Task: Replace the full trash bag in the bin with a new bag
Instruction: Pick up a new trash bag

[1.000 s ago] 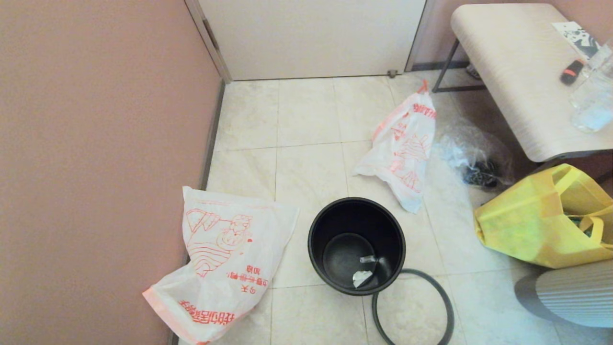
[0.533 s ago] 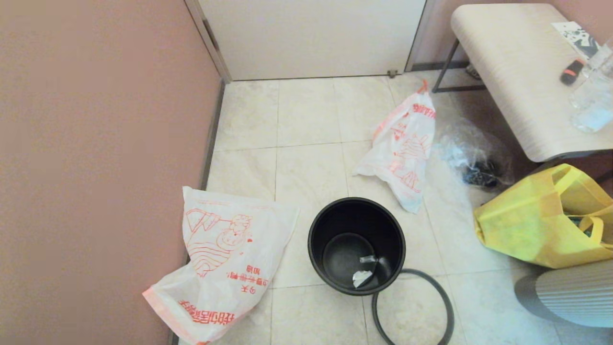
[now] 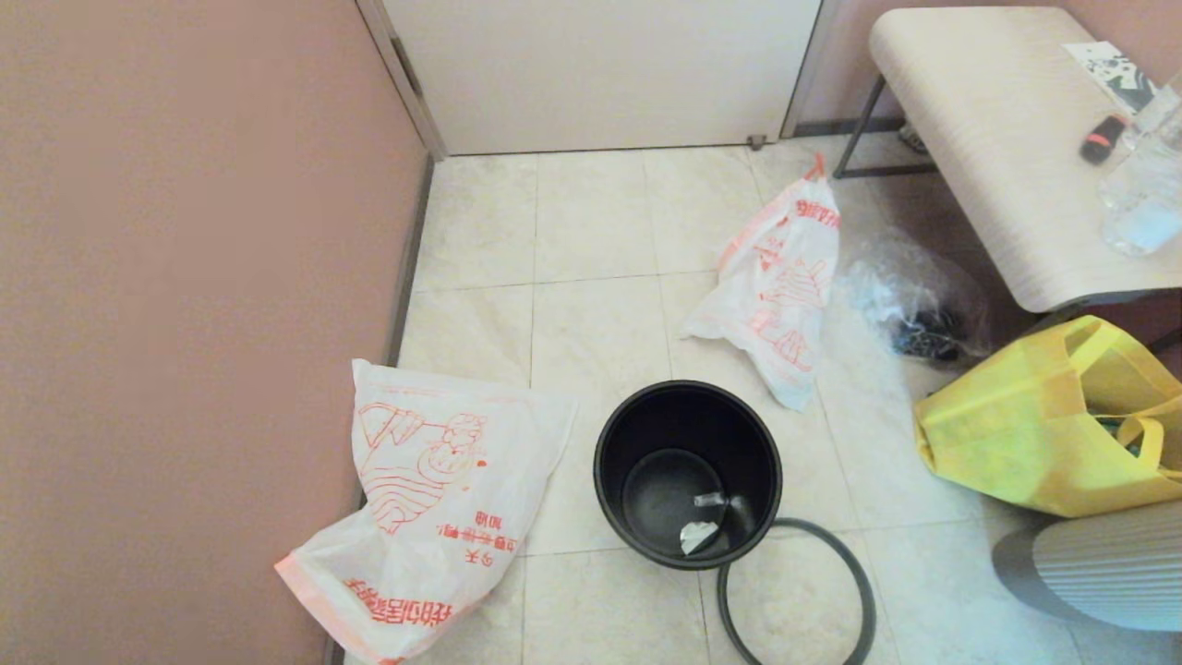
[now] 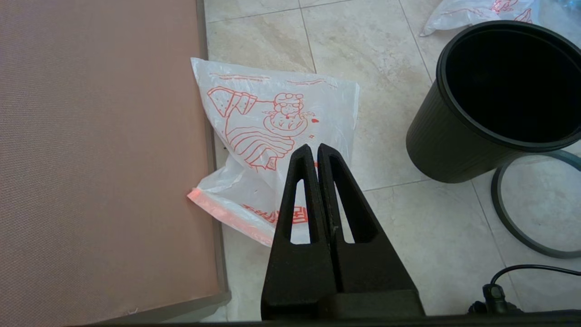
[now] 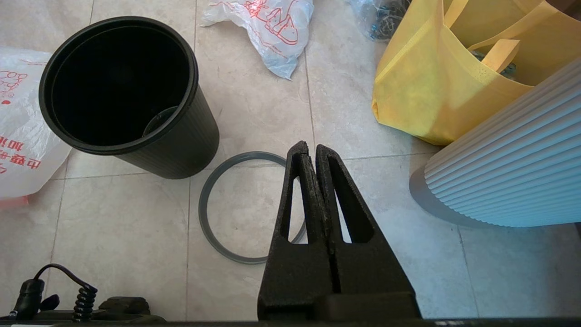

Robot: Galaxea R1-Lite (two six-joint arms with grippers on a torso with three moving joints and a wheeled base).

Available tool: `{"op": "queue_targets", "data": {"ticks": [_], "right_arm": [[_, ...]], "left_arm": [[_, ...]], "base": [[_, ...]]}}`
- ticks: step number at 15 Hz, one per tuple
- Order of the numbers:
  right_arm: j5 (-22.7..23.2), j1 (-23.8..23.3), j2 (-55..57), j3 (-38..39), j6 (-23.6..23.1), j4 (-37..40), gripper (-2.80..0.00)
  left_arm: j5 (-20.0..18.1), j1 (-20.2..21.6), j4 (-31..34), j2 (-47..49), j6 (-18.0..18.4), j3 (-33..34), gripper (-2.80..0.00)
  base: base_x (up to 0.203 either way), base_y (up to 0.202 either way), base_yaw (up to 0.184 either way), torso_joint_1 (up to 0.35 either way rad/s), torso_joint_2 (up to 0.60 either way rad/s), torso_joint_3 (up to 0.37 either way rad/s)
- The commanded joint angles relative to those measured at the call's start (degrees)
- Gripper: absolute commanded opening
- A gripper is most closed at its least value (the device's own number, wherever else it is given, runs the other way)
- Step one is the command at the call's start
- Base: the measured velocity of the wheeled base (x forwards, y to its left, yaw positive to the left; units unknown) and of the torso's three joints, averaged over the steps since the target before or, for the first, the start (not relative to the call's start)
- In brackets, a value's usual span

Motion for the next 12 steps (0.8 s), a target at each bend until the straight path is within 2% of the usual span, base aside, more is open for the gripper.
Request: {"op": "queue_targets", "data": {"ticks": [1,3,5,8,11,12], "right_arm": [[0.0,0.0,0.1,0.0,0.0,0.0,-2.8],[0.0,0.0,0.1,0.0,0.0,0.0,-2.8],[0.0,0.0,0.1,0.0,0.0,0.0,-2.8],[0.0,0.0,0.1,0.0,0.0,0.0,-2.8],[0.0,0.0,0.1,0.0,0.0,0.0,-2.8],[0.0,0.0,0.1,0.1,0.0,0.0,-2.8]], "left_arm": [[0.1,0.0,0.0,0.8,-0.2,0.7,-2.8],[1.3,0.3,0.1,2.2,0.4,0.6,-2.8],[0.2,0.3,0.1,2.6,3.9,0.5,-2.8],[-0.8,0.3,-0.1,7.7,5.5,-0.6,-2.8],[-1.3,0.3,1.0,20.4,5.8,-11.6,-2.8],[-1.1,0.4,2.3,25.4,7.4,-14.8,-2.8]], "base": [[0.0,0.0,0.0,0.0,0.0,0.0],[0.0,0.0,0.0,0.0,0.0,0.0],[0.0,0.0,0.0,0.0,0.0,0.0],[0.0,0.0,0.0,0.0,0.0,0.0],[0.0,0.0,0.0,0.0,0.0,0.0],[0.0,0.0,0.0,0.0,0.0,0.0]]}}
